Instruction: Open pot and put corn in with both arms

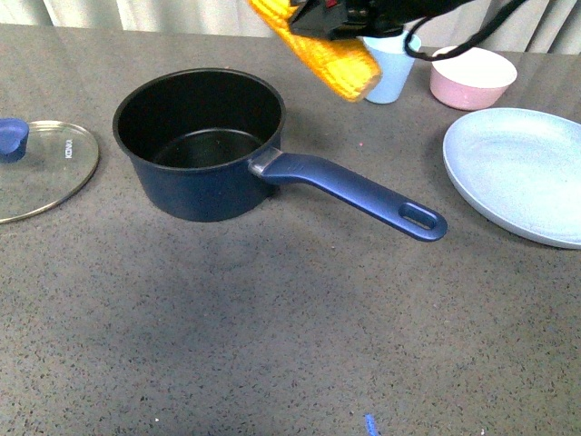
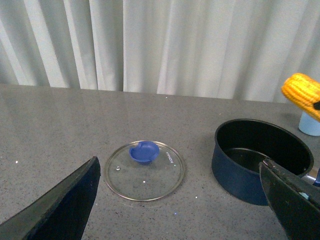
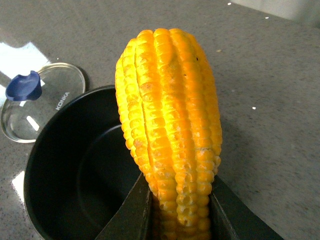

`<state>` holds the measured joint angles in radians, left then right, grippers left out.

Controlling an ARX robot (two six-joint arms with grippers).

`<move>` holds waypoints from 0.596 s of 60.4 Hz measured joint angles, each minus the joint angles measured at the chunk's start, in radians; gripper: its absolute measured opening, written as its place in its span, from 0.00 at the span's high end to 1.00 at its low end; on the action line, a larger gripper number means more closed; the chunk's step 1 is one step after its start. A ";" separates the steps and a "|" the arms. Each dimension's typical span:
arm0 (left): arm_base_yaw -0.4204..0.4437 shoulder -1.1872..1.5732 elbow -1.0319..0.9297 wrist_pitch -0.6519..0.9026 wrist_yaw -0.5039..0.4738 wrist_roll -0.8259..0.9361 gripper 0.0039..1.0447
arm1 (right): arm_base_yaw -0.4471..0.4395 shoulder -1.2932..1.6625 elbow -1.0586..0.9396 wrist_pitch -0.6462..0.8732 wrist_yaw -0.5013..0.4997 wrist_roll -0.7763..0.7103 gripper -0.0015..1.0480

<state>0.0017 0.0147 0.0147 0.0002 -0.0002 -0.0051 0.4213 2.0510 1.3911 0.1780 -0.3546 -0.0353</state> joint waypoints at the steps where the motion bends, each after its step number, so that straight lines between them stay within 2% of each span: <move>1: 0.000 0.000 0.000 0.000 0.000 0.000 0.08 | 0.010 0.015 0.016 -0.006 0.003 0.002 0.83; 23: 0.000 0.000 0.000 0.000 0.000 0.000 0.08 | 0.125 0.212 0.289 -0.108 0.045 0.030 0.86; 36: 0.000 0.000 0.000 0.000 0.000 0.000 0.08 | 0.153 0.249 0.341 -0.138 0.057 0.032 0.86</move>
<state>0.0017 0.0147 0.0147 0.0002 -0.0002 -0.0051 0.5739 2.3005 1.7321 0.0402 -0.2974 -0.0029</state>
